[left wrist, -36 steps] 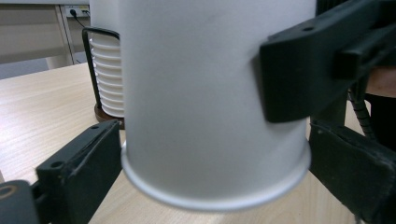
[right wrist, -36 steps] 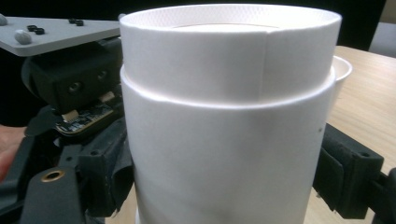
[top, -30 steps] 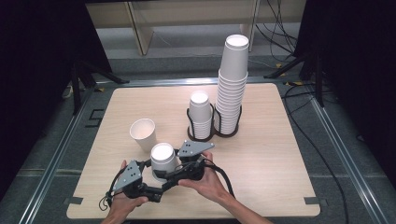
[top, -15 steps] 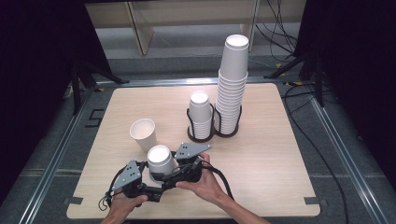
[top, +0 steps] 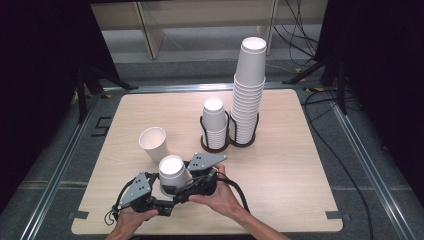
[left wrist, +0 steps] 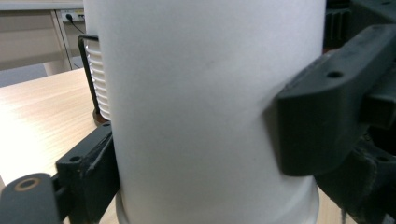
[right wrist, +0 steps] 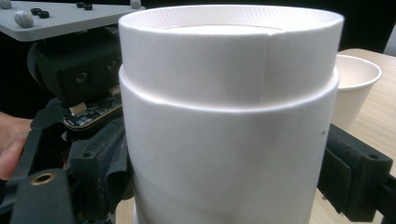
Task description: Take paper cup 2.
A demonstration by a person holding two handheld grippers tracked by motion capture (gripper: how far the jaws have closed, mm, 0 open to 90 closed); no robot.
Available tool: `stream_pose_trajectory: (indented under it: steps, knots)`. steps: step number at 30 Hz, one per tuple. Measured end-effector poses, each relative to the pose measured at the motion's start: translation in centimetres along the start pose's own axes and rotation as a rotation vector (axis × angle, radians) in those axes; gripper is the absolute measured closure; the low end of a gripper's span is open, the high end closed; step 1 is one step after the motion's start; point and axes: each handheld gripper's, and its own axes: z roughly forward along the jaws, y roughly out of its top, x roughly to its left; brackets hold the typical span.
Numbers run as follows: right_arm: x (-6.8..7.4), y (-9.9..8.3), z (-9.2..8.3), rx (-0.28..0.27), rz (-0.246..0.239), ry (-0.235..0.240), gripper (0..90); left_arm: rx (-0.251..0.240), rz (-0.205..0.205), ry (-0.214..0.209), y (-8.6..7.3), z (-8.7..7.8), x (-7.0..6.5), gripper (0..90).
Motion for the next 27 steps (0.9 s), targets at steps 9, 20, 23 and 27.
stream_pose_trajectory:
  steps: [9, 20, 23, 27]
  knots:
    - [0.0, 0.9, -0.4, 0.032, -0.032, 0.009, 14.5, -0.014, 0.017, -0.027, 0.0, 0.1, -0.2, 11.6]
    - [-0.2, 3.2, -1.2, 0.029, -0.047, 0.013, 15.1, 0.038, 0.057, -0.023, 0.0, 0.0, -0.2, 12.5]
    - [-0.3, 3.8, -1.4, 0.014, -0.049, 0.014, 15.1, 0.057, 0.083, -0.025, 0.0, 0.0, -0.1, 12.6]
    - [-0.4, 4.4, -1.9, 0.010, -0.038, 0.016, 15.2, 0.080, 0.098, -0.029, -0.1, 0.1, -0.1, 12.6]
